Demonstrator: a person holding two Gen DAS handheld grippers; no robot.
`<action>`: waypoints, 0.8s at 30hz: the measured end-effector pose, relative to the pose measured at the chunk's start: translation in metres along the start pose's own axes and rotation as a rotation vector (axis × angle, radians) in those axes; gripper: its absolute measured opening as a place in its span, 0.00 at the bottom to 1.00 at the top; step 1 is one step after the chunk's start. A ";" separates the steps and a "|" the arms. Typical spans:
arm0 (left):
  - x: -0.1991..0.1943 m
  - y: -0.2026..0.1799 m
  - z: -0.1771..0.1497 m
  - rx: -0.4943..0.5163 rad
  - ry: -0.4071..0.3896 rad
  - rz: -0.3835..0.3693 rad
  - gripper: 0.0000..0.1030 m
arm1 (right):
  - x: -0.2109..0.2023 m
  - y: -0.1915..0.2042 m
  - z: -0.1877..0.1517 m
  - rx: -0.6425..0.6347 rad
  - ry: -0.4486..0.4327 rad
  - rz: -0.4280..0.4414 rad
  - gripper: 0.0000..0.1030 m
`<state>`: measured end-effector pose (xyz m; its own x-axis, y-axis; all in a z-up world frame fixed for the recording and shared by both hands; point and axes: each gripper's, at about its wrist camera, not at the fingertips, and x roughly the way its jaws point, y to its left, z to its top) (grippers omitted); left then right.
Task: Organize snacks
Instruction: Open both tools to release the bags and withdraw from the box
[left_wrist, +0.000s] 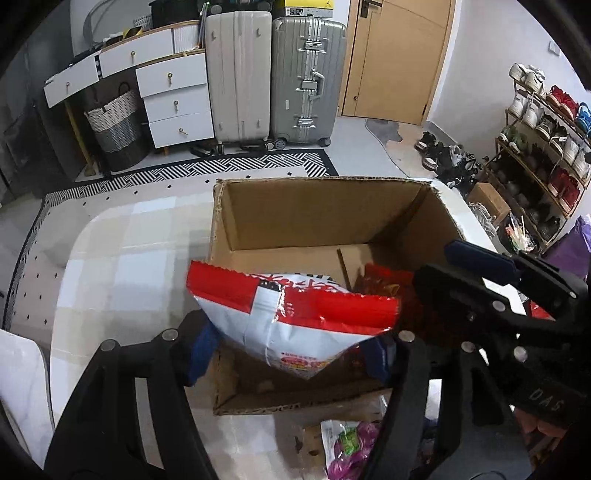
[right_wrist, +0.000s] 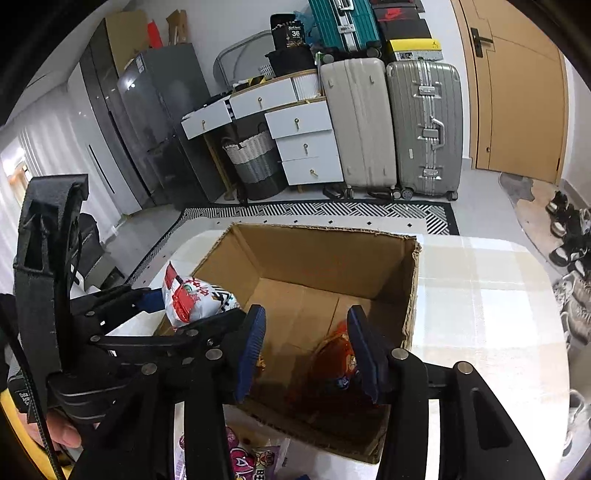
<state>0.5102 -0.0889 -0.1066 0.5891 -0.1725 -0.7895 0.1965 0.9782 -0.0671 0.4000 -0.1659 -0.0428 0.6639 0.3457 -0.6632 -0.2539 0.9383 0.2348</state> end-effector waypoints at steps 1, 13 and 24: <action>-0.002 0.001 -0.002 -0.006 -0.001 -0.003 0.62 | -0.002 0.001 -0.001 -0.001 -0.001 -0.010 0.49; -0.084 -0.002 -0.026 0.016 -0.115 0.015 0.80 | -0.067 0.019 -0.002 -0.001 -0.121 0.003 0.63; -0.192 -0.015 -0.070 0.021 -0.254 -0.006 0.89 | -0.172 0.052 -0.035 -0.029 -0.275 0.017 0.73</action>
<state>0.3391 -0.0626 0.0037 0.7656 -0.2045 -0.6100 0.2154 0.9749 -0.0565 0.2482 -0.1775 0.0585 0.8244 0.3557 -0.4404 -0.2845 0.9329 0.2209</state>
